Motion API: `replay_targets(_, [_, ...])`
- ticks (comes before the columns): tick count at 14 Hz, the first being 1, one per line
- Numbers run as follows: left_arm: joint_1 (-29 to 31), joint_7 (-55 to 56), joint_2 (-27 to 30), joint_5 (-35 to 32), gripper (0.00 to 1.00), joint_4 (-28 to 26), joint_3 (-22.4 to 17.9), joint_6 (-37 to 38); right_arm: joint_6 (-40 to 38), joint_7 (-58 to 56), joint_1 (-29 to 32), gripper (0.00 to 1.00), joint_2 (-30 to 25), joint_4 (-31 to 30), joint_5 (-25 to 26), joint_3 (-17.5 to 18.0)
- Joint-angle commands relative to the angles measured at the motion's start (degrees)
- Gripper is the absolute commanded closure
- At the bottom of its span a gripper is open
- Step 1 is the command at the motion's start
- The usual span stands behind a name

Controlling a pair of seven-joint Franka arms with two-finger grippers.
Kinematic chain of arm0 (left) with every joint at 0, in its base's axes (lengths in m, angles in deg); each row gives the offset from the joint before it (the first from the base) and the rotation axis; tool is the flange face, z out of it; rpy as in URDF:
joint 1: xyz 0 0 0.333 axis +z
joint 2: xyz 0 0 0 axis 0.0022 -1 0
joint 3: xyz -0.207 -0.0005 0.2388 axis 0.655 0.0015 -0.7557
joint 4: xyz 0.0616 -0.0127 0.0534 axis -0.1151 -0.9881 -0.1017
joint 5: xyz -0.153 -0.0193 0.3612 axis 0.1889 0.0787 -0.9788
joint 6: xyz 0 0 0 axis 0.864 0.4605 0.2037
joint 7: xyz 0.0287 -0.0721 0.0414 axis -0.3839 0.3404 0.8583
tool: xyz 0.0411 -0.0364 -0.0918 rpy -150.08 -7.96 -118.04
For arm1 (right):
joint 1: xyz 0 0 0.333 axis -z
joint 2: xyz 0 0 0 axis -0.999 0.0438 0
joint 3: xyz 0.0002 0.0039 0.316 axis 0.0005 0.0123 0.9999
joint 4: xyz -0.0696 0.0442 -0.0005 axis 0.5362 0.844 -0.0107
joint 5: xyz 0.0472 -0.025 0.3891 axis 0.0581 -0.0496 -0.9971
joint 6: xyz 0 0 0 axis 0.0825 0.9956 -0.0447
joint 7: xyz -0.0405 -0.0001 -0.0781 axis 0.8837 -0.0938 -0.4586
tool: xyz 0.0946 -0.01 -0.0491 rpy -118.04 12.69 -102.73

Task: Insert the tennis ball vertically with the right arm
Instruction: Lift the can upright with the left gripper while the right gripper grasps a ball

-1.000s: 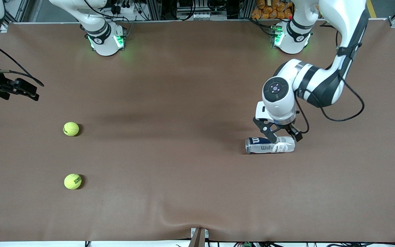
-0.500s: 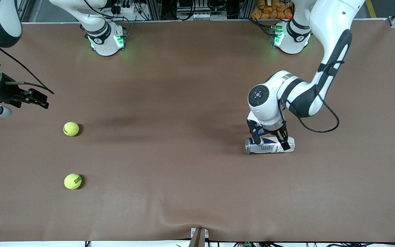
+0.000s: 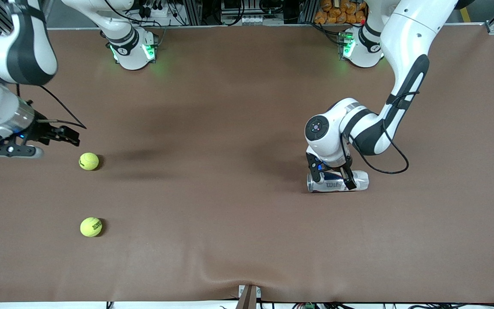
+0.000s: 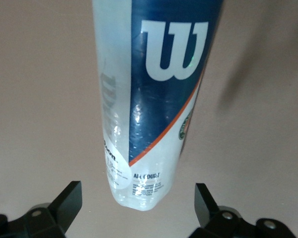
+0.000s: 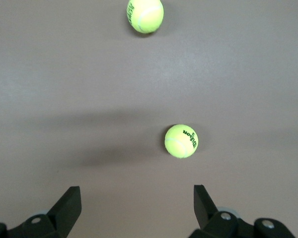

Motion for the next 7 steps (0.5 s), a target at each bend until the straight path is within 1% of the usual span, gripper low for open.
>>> replay_targets(1, [-0.36,-0.69,-1.97,-3.63,0.0,1.13,0.11,-0.28,7.46,-1.75,3.21,0.0,3.47,-3.82,-0.78,0.91])
replay_targets(4, [-0.36,0.45,-3.2,-3.9,0.0,1.66,0.11,-0.9,13.97,-9.73,8.39,0.0,8.82,-4.63,-0.78,1.0])
replay_targets(5, [-0.54,0.8,-3.29,-3.9,0.0,1.58,0.11,-0.81,15.73,-11.67,9.28,0.0,10.41,-4.63,-0.86,1.0])
replay_targets(7, [-0.71,1.07,-3.73,-3.99,0.0,1.57,0.11,-0.9,16.8,-14.58,9.9,0.0,13.14,-4.36,-0.86,1.0])
